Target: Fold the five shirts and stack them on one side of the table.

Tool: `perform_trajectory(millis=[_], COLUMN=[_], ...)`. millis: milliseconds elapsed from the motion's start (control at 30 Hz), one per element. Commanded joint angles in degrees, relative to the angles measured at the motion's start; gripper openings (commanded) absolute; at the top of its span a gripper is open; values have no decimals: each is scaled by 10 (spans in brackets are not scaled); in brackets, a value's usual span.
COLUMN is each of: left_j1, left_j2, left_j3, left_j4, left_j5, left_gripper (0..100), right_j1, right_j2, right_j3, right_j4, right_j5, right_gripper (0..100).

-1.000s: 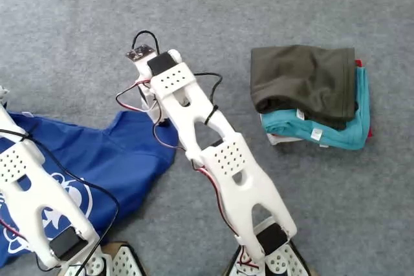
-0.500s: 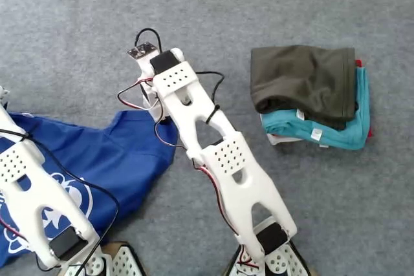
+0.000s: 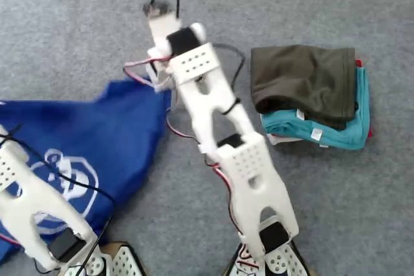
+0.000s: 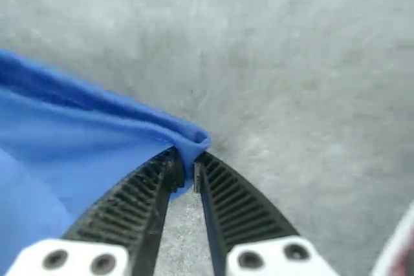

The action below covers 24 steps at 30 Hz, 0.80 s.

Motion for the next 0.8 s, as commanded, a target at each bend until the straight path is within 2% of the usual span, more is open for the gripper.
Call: perform_trajectory(millis=[0,100,267,467,767], left_j1=[-37,-44,-19,-16,-10], left_j2=[-105,-188,-365,-552,-789], left_j3=[-15,16,68,209,422], left_j4=[4,4,4,3,-4], left_j5=[-4,-3,-3,-4,-74], left_gripper=[28,28,28,28,28], right_j1=[18,21,8,3,-38], right_j2=[-142,-196,-226,-249,-389], right_j3=[-72,-118,-223,-275,-275], right_j4=[-11,-22,-63,-178,-239], right_j5=[-4,-4,0,97,177], right_gripper=[18,18,15,15,15])
